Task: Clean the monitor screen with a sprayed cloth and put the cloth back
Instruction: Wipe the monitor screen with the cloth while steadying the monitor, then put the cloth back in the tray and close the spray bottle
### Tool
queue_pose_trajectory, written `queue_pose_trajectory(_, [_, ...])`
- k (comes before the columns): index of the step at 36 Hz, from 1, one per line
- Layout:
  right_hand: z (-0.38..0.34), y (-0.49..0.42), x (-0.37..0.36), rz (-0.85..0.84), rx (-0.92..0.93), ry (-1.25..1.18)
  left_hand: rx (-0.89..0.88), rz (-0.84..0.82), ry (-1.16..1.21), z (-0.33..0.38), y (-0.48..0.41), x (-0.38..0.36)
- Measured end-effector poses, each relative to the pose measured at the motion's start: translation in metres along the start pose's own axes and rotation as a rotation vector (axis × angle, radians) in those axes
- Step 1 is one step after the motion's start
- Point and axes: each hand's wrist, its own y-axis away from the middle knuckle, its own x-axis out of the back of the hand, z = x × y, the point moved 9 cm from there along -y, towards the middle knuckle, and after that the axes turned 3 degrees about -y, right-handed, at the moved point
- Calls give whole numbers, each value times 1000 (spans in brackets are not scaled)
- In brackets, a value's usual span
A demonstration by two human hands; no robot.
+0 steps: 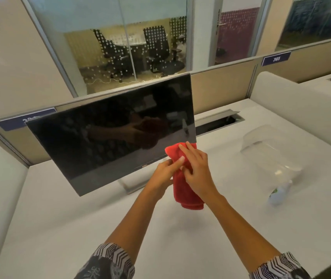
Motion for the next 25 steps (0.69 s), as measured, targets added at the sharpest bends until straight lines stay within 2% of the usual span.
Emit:
queue_pose_trajectory(8, [21, -7, 32, -106, -40, -155, 40, 125, 101, 3, -18, -23])
queue_pose_trajectory(12, [71, -18, 67, -96, -285, -328, 46, 129, 146, 13, -31, -54])
queue_pose_trajectory(18, [151, -32, 115, -267, -658, -481, 48, 119, 229, 33, -66, -120])
queue_pose_trajectory(22, [190, -50, 161, -304, -710, -549, 62, 107, 266, 47, -100, -178])
queue_pose_trajectory(25, [222, -68, 202, -284, -695, -475, 89, 85, 282, 55, -126, -221])
